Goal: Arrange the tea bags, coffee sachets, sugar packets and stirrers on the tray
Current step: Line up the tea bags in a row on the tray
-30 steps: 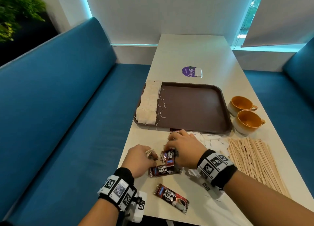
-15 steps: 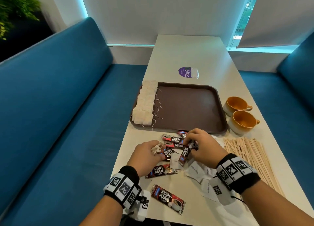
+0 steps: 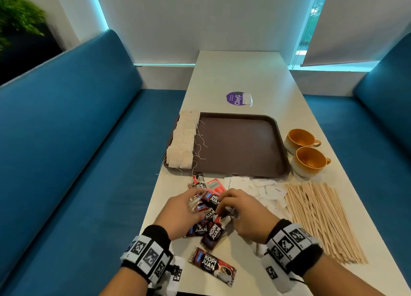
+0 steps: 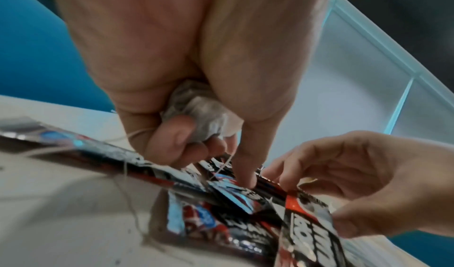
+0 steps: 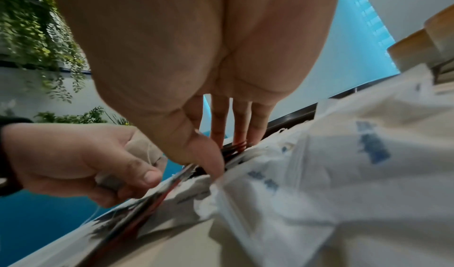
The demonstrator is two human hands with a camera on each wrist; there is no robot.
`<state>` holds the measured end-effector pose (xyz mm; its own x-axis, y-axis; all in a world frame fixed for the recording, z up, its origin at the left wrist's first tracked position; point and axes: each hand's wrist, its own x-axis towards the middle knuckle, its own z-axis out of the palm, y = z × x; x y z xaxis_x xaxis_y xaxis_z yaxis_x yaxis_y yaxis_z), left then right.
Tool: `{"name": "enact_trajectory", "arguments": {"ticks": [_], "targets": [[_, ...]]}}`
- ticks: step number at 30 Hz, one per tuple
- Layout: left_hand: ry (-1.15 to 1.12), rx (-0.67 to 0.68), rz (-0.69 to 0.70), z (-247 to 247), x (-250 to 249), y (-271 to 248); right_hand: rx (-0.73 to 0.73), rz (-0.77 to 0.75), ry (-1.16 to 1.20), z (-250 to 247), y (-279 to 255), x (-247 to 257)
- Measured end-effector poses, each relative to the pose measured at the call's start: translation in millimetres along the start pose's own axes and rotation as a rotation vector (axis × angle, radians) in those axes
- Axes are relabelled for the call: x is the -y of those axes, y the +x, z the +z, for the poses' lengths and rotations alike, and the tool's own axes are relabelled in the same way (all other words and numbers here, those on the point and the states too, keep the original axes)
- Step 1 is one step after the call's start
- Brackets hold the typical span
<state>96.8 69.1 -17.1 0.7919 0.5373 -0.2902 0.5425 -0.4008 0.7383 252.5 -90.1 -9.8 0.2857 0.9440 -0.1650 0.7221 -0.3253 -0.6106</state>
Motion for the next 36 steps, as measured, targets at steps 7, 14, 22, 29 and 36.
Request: {"name": "enact_trajectory", "arguments": {"ticks": [7,14,22,29,36], "targets": [[0.08,-0.016,-0.037,-2.0,3.6,-3.7,-0.146,0.153,-0.105,-23.9,-5.5,-9.3],[-0.602,-0.041,-0.128,-7.2,1.6,-5.2,-0.016,0.143,-0.173,-6.5,-13.6,-1.9],[-1.138,0.066,-0.106,-19.0,-1.2,-18.8,-0.324,0.25,0.06,-46.1,-10.3,-9.4],[-1.298,0.157,-0.082,-5.6,-20.2,-26.7,-0.339,0.091,0.486,-48.0,-0.2,39.1],[-1.305,0.109,-0.056,-1.9,-20.8,-25.5,-0.194,0.134,0.61,-27.1,18.8,46.5]]}}
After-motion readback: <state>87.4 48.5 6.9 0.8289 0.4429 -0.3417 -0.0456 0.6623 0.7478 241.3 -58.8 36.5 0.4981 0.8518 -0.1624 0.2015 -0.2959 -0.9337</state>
